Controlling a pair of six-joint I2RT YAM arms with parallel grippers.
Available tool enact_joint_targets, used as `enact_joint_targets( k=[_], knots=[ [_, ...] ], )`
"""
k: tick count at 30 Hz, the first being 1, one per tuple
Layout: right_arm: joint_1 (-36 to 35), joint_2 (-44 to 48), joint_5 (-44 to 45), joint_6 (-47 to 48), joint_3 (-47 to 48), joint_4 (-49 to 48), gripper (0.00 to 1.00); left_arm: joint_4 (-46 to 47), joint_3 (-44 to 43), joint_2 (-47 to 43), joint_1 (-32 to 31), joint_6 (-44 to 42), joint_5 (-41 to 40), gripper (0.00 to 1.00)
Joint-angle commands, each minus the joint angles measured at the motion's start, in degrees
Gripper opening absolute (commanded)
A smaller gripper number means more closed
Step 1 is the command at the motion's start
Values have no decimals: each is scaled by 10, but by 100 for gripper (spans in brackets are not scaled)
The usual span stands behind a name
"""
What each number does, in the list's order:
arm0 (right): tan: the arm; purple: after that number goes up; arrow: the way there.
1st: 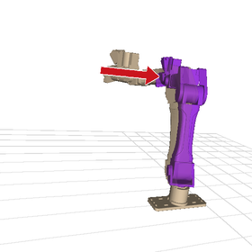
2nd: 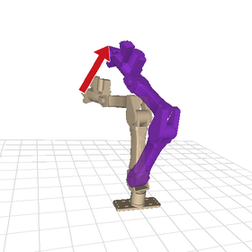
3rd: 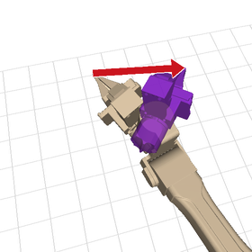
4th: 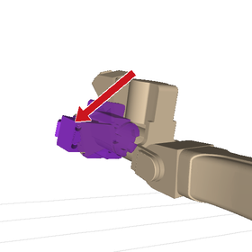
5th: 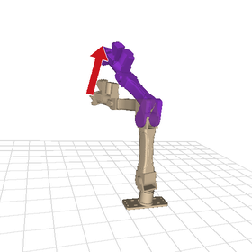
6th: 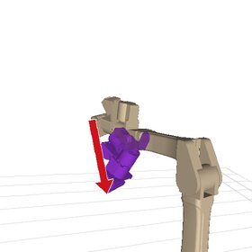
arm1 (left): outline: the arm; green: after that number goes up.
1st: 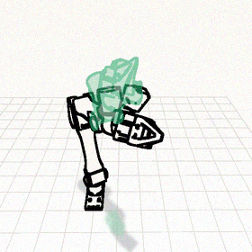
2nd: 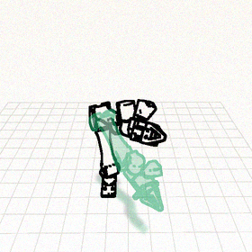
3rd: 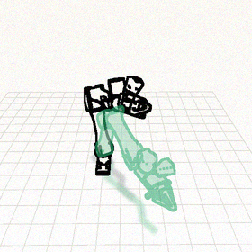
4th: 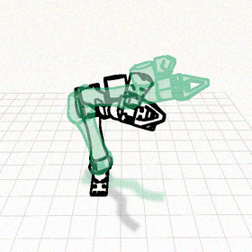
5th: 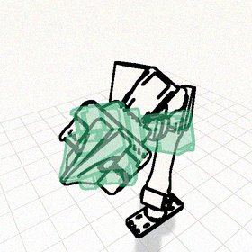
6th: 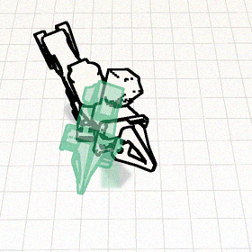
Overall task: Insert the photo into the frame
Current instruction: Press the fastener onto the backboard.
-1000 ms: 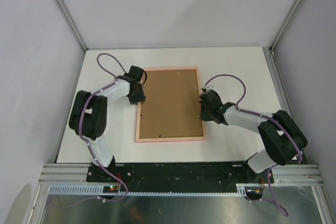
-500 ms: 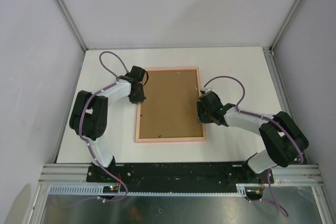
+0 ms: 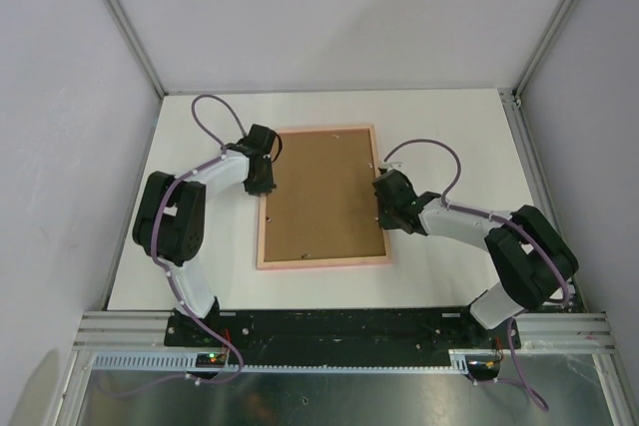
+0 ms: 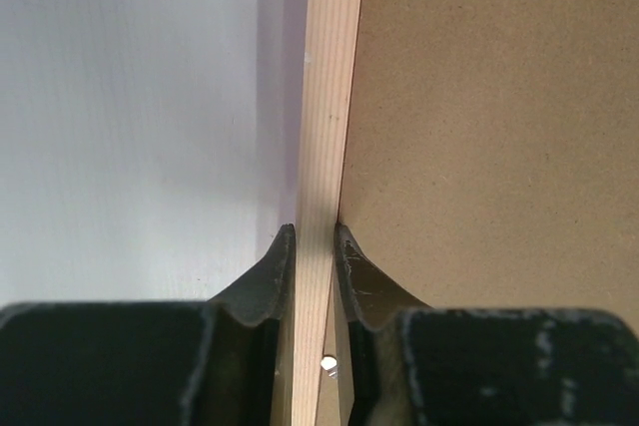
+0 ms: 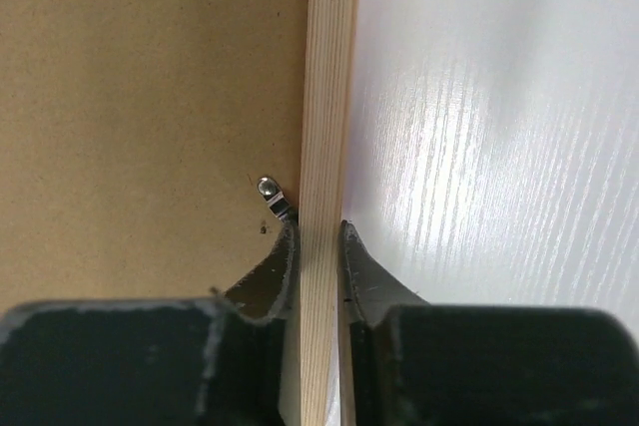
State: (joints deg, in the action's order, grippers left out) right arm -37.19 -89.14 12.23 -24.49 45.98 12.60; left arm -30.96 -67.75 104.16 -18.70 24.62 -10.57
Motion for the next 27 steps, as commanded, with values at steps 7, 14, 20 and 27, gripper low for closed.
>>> enact_joint_targets(
  k=[7, 14, 20, 27],
  knots=[
    [-70, 39, 26, -29, -15, 46, 15, -37, 24, 14, -32, -33, 53, 0],
    [-8, 108, 44, -38, -17, 12, 69, -40, 54, -18, -41, -68, 74, 0],
    [42, 19, 78, -14, 65, -46, 72, -45, 58, -33, -55, -97, 99, 0],
    [68, -87, 88, 21, 145, -90, 69, -48, 62, -36, -70, -112, 101, 0]
  ],
)
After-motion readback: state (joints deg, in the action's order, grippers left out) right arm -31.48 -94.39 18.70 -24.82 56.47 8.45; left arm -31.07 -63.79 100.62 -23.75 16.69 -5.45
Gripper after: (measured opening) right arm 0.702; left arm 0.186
